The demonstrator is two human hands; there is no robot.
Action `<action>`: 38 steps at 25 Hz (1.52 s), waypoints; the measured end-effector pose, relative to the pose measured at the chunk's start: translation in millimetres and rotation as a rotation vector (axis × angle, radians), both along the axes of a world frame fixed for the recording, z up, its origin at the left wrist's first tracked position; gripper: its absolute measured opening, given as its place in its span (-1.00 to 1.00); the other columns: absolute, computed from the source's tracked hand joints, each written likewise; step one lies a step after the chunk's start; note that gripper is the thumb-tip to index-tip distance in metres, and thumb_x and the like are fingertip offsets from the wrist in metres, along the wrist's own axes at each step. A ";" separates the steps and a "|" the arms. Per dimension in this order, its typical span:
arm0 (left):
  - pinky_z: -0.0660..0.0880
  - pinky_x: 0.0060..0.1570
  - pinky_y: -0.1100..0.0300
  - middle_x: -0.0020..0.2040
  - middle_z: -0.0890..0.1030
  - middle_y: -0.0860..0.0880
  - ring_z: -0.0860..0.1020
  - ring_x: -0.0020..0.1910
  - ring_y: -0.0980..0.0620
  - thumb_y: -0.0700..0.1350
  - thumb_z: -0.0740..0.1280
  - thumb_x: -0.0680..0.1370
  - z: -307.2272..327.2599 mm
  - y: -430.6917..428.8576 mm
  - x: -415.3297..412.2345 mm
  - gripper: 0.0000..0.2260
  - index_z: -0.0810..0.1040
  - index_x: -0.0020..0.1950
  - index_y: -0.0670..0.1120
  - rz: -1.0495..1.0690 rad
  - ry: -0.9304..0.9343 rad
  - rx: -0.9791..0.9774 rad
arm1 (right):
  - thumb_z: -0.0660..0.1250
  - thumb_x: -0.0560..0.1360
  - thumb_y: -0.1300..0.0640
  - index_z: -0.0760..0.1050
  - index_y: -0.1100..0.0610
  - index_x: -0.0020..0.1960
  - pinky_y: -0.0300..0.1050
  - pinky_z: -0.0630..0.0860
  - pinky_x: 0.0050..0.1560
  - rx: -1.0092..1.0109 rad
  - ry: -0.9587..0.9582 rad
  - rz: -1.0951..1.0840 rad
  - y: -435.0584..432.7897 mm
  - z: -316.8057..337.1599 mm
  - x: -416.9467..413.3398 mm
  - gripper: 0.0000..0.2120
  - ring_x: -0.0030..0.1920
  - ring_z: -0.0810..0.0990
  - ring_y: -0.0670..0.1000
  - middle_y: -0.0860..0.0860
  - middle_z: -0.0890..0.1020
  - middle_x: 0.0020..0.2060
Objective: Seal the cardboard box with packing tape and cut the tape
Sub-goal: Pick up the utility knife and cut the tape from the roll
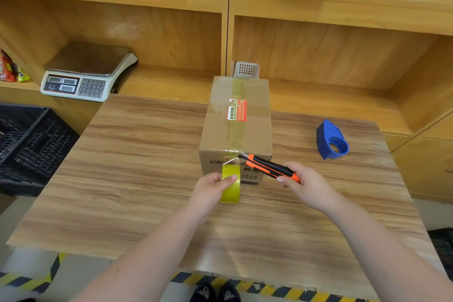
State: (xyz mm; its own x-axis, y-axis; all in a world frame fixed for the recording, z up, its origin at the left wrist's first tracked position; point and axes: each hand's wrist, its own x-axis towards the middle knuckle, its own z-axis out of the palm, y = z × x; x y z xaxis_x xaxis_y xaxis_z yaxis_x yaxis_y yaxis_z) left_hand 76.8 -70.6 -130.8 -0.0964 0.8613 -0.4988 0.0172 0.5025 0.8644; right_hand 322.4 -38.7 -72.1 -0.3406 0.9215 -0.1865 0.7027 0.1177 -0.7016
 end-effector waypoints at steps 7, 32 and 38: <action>0.57 0.07 -0.12 -0.14 0.70 -0.19 0.63 -0.17 -0.10 0.09 0.50 0.37 3.2 -8.6 0.0 -0.59 0.65 -0.07 -0.26 -0.015 -0.076 -0.068 | 0.26 0.30 -0.35 0.48 -0.14 -0.20 -0.07 0.39 -0.39 0.201 -0.179 0.022 11.9 5.3 -6.4 -0.70 -0.40 0.46 -0.01 -0.05 0.54 -0.44; 0.43 -0.16 0.07 -0.25 0.54 -0.10 0.49 -0.26 -0.03 0.30 0.47 0.18 -9.4 -23.2 -4.2 -0.33 0.58 -0.11 -0.30 -0.013 -0.025 -0.082 | -0.07 0.49 -0.37 0.55 0.09 -0.25 -0.22 0.32 -0.60 0.842 -0.425 0.199 11.4 -13.6 -15.5 -0.35 -0.54 0.49 0.07 -0.02 0.53 -0.52; 0.46 -0.12 0.06 -0.23 0.59 -0.13 0.53 -0.24 -0.04 0.30 0.46 0.18 -4.9 -24.0 -5.3 -0.34 0.61 -0.07 -0.27 -0.036 -0.028 -0.073 | 0.15 0.42 -0.30 0.55 0.09 -0.24 -0.19 0.35 -0.59 0.829 -0.415 0.209 13.8 -12.1 -11.0 -0.53 -0.53 0.48 0.10 -0.01 0.52 -0.53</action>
